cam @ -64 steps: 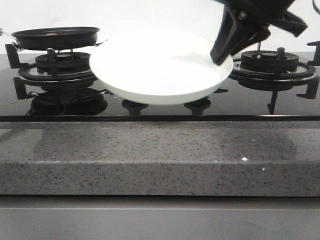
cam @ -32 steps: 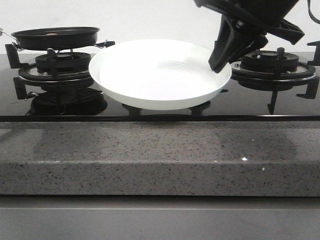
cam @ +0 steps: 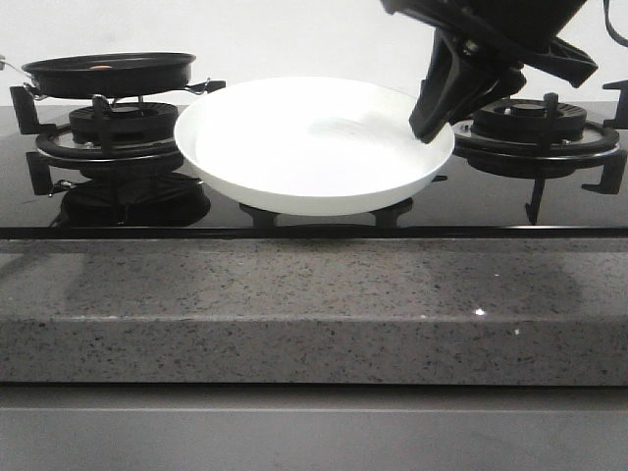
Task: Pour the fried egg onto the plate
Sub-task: 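Grasp the pale green handle of the black frying pan with the left gripper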
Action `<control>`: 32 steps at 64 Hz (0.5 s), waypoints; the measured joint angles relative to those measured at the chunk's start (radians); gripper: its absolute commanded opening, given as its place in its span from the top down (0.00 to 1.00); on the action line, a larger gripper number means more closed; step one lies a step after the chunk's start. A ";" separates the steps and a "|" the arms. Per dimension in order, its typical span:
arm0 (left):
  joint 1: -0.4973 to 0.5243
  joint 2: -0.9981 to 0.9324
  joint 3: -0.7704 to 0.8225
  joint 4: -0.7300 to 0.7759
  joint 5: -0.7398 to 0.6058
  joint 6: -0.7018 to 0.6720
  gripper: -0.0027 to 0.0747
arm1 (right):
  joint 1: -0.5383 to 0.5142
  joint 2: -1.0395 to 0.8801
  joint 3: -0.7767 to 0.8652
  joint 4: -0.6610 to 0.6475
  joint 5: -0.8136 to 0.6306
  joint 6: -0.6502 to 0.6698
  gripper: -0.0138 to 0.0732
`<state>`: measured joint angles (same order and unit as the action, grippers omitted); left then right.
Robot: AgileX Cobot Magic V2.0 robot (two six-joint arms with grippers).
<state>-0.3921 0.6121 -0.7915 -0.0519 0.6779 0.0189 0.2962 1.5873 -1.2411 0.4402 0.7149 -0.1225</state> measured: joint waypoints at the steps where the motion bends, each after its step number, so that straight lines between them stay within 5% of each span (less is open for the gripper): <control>1: 0.000 0.000 0.000 -0.003 -0.008 0.000 0.33 | 0.000 0.000 0.000 0.000 0.000 0.000 0.91; 18: 0.000 0.051 -0.021 -0.025 -0.001 0.000 0.16 | 0.000 0.000 0.000 0.000 0.000 0.000 0.91; 32: 0.004 0.210 -0.123 -0.025 0.115 -0.002 0.15 | 0.000 0.000 0.000 0.000 0.000 0.000 0.91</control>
<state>-0.3881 0.8219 -0.9143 -0.0769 0.7928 0.0171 0.2962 1.5873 -1.2411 0.4402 0.7149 -0.1225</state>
